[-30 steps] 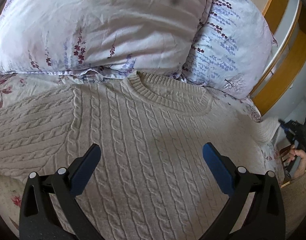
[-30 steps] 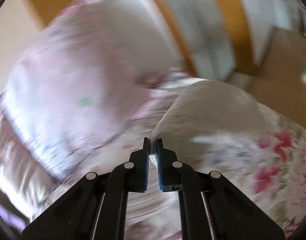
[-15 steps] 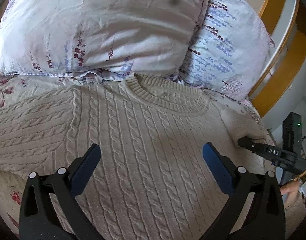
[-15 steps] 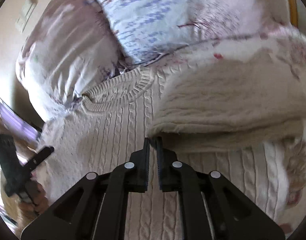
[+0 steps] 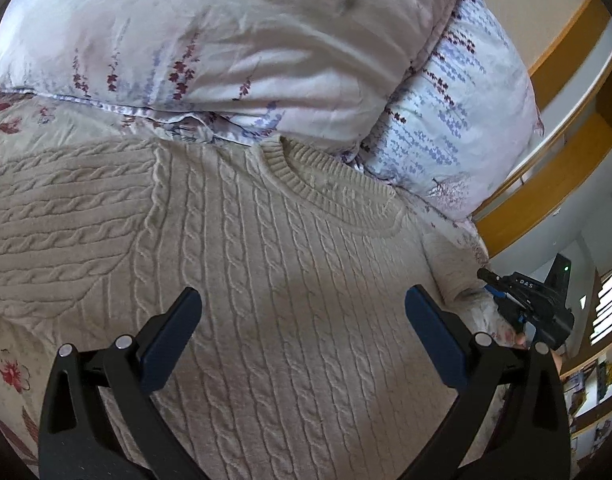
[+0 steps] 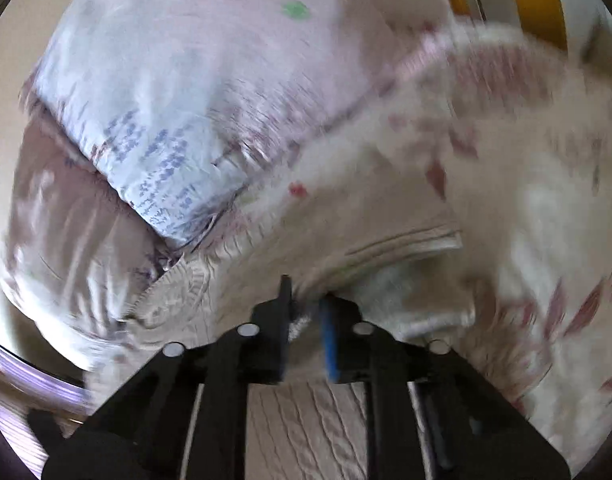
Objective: Fold small clothes
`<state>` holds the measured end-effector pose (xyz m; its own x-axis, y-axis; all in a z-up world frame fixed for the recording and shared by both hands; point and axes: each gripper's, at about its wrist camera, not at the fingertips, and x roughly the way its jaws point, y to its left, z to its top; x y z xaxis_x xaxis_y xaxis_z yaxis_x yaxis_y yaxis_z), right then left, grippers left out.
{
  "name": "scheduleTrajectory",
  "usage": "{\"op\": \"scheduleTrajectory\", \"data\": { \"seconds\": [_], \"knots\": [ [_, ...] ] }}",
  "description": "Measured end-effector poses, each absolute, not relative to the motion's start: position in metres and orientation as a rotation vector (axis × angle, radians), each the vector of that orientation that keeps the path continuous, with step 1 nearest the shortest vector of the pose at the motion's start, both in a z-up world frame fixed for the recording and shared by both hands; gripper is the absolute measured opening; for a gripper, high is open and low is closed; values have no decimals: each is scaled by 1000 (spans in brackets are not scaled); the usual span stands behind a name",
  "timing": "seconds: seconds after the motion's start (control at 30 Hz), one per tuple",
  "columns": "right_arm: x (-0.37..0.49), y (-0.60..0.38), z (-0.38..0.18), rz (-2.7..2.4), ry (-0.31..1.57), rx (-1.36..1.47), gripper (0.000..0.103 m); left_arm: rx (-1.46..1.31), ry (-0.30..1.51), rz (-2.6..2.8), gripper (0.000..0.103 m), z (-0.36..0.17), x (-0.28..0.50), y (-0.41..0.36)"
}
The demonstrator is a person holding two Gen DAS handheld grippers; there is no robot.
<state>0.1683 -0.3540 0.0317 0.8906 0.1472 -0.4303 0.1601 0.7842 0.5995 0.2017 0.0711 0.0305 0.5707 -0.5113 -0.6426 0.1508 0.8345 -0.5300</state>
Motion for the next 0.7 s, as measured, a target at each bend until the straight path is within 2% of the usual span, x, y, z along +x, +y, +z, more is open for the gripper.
{"op": "scheduleTrajectory", "data": {
  "seconds": [0.2, 0.27, 0.3, 0.33, 0.4, 0.47, 0.53, 0.7],
  "knots": [
    [166, -252, 94, 187, 353, 336, 11, -557, 893, -446, 101, 29, 203, 78],
    [180, -200, 85, 354, 465, 227, 14, -589, 895, -461, 101, 29, 202, 78],
    [190, -173, 72, 425, 562, 173, 24, -600, 899, -467, 101, 29, 202, 77],
    [195, -158, 62, 454, 622, 140, 29, -612, 909, -473, 99, 28, 203, 75],
    [198, -142, 41, 493, 702, 115, 29, -638, 929, -489, 96, 27, 204, 73],
    [196, -150, 33, 500, 730, 172, 32, -669, 950, -496, 92, 25, 206, 71],
    [192, -178, 30, 498, 732, 312, 44, -706, 973, -498, 87, 21, 210, 70],
    [166, -267, 22, 397, 658, 638, 45, -810, 1065, -528, 77, 7, 221, 57]
  ]
}}
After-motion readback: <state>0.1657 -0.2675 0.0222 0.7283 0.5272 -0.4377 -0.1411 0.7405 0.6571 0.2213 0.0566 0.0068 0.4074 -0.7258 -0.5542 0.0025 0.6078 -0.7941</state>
